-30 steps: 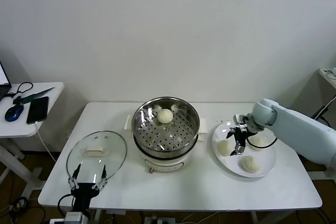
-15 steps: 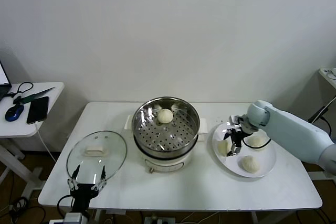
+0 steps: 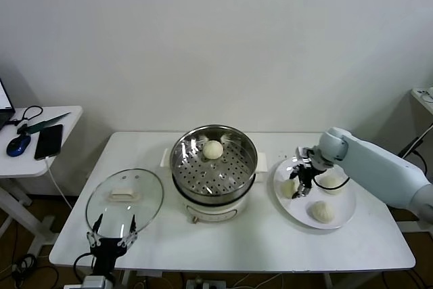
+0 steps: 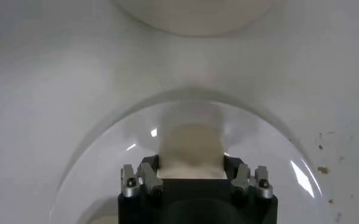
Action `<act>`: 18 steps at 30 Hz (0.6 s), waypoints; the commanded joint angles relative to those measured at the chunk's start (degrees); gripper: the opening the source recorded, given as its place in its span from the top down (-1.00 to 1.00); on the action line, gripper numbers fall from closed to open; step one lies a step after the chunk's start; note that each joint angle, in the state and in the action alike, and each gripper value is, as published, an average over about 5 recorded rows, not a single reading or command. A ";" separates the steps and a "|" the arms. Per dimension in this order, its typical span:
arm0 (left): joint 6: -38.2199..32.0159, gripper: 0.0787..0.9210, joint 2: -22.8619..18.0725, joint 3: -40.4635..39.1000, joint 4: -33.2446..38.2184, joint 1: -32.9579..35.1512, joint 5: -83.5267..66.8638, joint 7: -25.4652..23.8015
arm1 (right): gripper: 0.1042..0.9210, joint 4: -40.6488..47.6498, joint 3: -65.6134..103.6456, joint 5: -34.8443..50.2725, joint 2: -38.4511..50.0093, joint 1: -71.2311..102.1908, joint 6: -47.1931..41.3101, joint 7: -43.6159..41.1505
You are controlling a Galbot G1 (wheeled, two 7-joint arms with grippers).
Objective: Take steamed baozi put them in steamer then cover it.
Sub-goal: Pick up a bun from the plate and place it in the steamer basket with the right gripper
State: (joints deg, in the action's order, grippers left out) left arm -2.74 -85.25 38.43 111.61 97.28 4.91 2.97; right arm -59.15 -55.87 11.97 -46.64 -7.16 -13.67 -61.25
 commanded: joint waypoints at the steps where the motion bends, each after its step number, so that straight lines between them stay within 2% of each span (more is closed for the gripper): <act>1: 0.06 -0.77 0.23 -0.23 0.38 -0.11 -0.09 -0.03 | -0.43 -2.60 -6.83 7.93 1.45 -10.96 -0.30 0.14; 9: 0.00 -0.77 0.22 -1.25 0.89 0.28 -0.01 -0.05 | -0.43 -4.81 -25.18 23.38 -2.58 -35.80 -1.23 -0.16; 18: -0.19 -0.77 0.51 -1.92 1.82 1.11 0.05 -0.06 | -0.42 -6.11 -28.54 35.58 -14.11 -41.64 -4.36 2.01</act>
State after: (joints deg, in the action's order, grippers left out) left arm -2.91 -84.95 36.82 112.90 98.03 4.91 2.95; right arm -63.89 -77.31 36.33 -54.13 -38.10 -16.72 -60.05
